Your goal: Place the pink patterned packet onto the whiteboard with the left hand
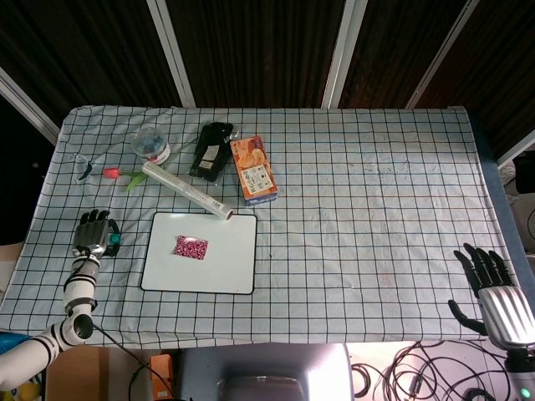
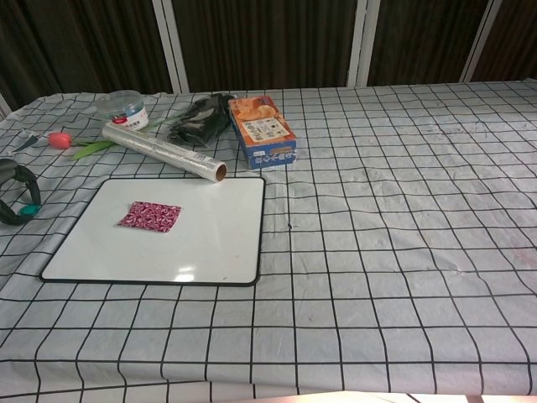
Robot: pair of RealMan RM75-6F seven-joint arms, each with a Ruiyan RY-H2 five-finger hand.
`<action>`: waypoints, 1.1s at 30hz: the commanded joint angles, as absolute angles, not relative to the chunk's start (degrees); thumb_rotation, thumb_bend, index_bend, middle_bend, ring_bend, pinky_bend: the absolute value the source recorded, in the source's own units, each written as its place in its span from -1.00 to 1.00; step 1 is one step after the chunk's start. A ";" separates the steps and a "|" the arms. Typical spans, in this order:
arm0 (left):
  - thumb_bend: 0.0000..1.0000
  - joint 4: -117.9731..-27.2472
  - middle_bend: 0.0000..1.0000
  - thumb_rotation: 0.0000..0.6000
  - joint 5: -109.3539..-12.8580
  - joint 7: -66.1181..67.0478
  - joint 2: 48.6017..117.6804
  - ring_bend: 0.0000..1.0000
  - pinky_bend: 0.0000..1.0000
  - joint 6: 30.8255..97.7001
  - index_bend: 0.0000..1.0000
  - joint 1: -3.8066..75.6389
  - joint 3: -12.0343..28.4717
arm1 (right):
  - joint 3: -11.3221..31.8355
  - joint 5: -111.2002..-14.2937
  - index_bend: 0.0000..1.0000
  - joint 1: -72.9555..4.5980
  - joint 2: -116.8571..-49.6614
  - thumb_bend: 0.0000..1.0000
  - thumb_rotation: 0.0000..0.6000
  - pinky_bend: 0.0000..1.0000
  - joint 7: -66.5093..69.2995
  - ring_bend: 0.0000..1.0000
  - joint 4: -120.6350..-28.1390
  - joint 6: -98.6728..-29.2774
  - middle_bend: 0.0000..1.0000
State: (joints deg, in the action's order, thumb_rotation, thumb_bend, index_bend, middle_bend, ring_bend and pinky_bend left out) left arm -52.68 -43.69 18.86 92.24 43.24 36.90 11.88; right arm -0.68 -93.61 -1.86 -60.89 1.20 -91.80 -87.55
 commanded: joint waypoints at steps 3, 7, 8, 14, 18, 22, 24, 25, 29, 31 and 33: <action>-0.28 -52.68 -0.74 1.00 -43.72 18.53 92.02 -0.95 -0.88 43.04 0.03 36.71 12.10 | -0.70 -93.63 -1.00 -1.84 -60.92 -0.49 1.00 -1.00 1.17 -1.00 -91.79 -87.57 -1.00; -0.28 -54.25 -0.74 1.00 -44.48 17.97 91.15 -0.95 -0.88 44.15 0.04 36.47 12.52 | -0.73 -93.66 -1.00 -1.84 -60.97 -0.49 1.00 -1.00 1.10 -1.00 -91.80 -87.54 -1.00; -0.28 -54.95 -0.74 1.00 -44.72 17.82 90.78 -0.95 -0.88 44.56 0.04 36.35 12.63 | -0.74 -93.67 -1.00 -1.83 -60.98 -0.49 1.00 -1.00 1.09 -1.00 -91.80 -87.55 -1.00; -0.28 -64.16 -0.74 1.00 -47.84 16.27 86.79 -0.95 -0.88 49.50 0.04 35.68 14.14 | -0.82 -93.85 -1.00 -1.90 -60.96 -0.49 1.00 -1.00 0.97 -1.00 -91.87 -87.47 -1.00; -0.28 -71.04 -0.74 1.00 -49.74 16.50 84.80 -0.95 -0.88 52.02 0.03 35.72 14.59 | -0.84 -93.98 -1.00 -1.90 -60.92 -0.49 1.00 -1.00 1.08 -1.00 -91.88 -87.56 -1.00; -0.28 -77.42 -0.74 1.00 -52.35 16.45 83.82 -0.95 -0.88 53.33 0.02 36.55 14.97 | -0.92 -94.07 -1.00 -1.92 -60.88 -0.49 1.00 -1.00 1.16 -1.00 -91.88 -87.48 -1.00; -0.28 -78.26 -0.73 1.00 -52.76 16.61 83.81 -0.95 -0.87 53.38 0.02 36.82 14.96 | -0.95 -94.10 -1.00 -1.94 -60.87 -0.49 1.00 -1.00 1.18 -1.00 -91.88 -87.44 -1.00; -0.28 -78.63 -0.73 1.00 -52.91 16.72 83.81 -0.95 -0.86 53.37 0.02 36.97 14.96 | -0.97 -94.12 -1.00 -1.94 -60.87 -0.49 1.00 -1.00 1.18 -1.00 -91.88 -87.42 -1.00; -0.29 -81.56 -0.73 1.00 -52.47 19.67 85.03 -0.95 -0.85 52.36 0.02 39.84 15.23 | -1.28 -94.74 -1.00 -1.93 -60.73 -0.49 1.00 -1.00 1.32 -1.00 -91.80 -87.51 -1.00; -0.29 -80.80 -0.73 1.00 -50.70 22.16 87.55 -0.94 -0.85 51.86 0.00 41.82 15.20 | -1.25 -94.82 -1.00 -1.63 -60.39 -0.49 1.00 -1.00 2.39 -1.00 -91.64 -88.26 -1.00; -0.29 -79.91 -0.72 1.00 -48.64 24.75 88.98 -0.94 -0.85 51.86 -0.01 42.89 14.60 | -1.30 -95.03 -1.00 -1.43 -60.17 -0.49 1.00 -1.00 3.21 -1.00 -91.36 -88.79 -1.00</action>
